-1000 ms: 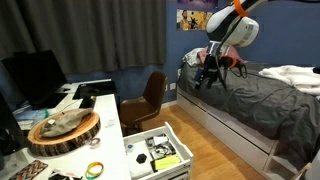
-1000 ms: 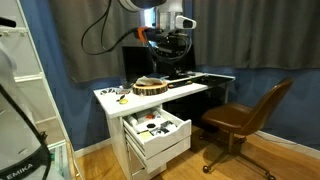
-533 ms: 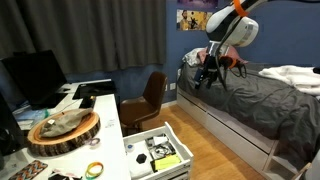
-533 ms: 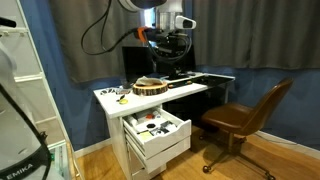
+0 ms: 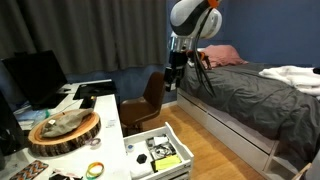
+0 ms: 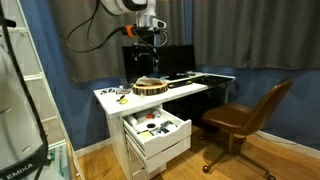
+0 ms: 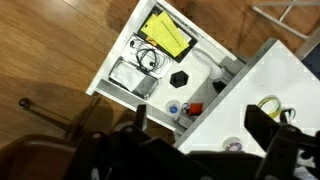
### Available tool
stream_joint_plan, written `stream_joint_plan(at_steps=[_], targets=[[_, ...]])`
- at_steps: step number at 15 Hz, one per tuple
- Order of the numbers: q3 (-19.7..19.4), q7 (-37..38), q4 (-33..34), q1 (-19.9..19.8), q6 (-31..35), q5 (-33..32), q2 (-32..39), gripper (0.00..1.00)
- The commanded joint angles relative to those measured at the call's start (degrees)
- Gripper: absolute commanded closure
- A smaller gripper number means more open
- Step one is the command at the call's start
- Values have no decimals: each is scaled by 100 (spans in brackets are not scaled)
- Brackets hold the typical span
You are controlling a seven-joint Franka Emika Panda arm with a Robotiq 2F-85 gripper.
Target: Move the sunglasses from the desk to the drawer
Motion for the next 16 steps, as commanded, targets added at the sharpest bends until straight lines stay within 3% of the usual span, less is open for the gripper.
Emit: stream_joint_plan(at_steps=[1, 6, 7, 10, 16], targets=[[608, 241, 1160, 318, -614, -564, 915, 0], [1277, 134, 2387, 802, -1343, -1383, 2031, 0], [1193, 245, 1753, 662, -968, -1094, 1505, 0], [1316, 242, 2174, 805, -1118, -1260, 1950, 0], [1291, 191, 2279, 778, -1192, -1274, 2008, 0]])
